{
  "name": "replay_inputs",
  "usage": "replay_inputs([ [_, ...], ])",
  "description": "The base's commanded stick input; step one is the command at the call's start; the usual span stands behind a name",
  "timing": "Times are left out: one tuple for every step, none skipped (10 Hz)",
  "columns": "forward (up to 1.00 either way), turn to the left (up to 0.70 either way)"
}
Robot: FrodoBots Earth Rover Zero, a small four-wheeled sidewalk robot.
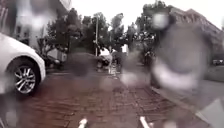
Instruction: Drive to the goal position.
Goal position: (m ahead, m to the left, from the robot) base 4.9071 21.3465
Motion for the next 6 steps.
replay_inputs([
  [0.70, 0.00],
  [0.70, 0.03],
  [0.70, 0.10],
  [0.70, 0.14],
  [0.70, 0.14],
  [0.70, 0.14],
])
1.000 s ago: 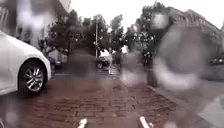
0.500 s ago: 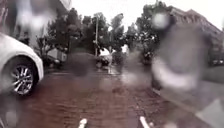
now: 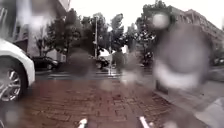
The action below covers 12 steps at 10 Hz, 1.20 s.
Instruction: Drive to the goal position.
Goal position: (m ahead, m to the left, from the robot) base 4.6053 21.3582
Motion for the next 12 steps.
replay_inputs([
  [0.70, 0.14],
  [0.70, 0.00],
  [0.70, 0.00],
  [0.70, 0.00],
  [0.70, 0.00],
  [0.70, 0.00],
  [0.70, 0.00],
  [0.70, 0.00],
  [0.70, 0.00],
  [0.70, 0.00],
  [0.70, 0.00],
  [0.70, 0.03],
])
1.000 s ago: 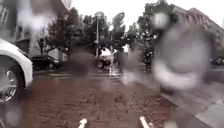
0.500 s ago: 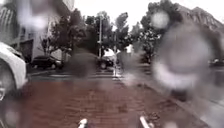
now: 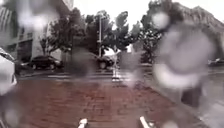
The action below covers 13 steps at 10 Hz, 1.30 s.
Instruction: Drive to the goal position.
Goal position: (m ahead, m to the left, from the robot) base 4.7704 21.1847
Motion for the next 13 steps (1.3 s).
replay_inputs([
  [0.70, 0.10],
  [0.70, 0.14],
  [0.70, 0.14],
  [0.70, 0.14],
  [0.70, 0.14],
  [0.70, 0.14],
  [0.70, 0.14],
  [0.65, 0.11],
  [0.45, 0.00],
  [0.45, 0.00],
  [0.45, 0.00],
  [0.45, 0.00],
  [0.45, 0.00],
])
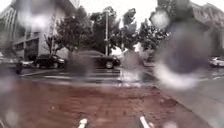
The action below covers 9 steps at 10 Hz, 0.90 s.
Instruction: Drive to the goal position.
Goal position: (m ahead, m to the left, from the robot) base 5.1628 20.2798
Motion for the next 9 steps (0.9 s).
replay_inputs([
  [0.45, 0.00],
  [0.45, 0.00],
  [0.45, 0.00],
  [0.45, 0.00],
  [0.45, 0.00],
  [0.45, 0.00],
  [0.45, 0.00],
  [0.45, 0.00],
  [0.45, 0.00],
])
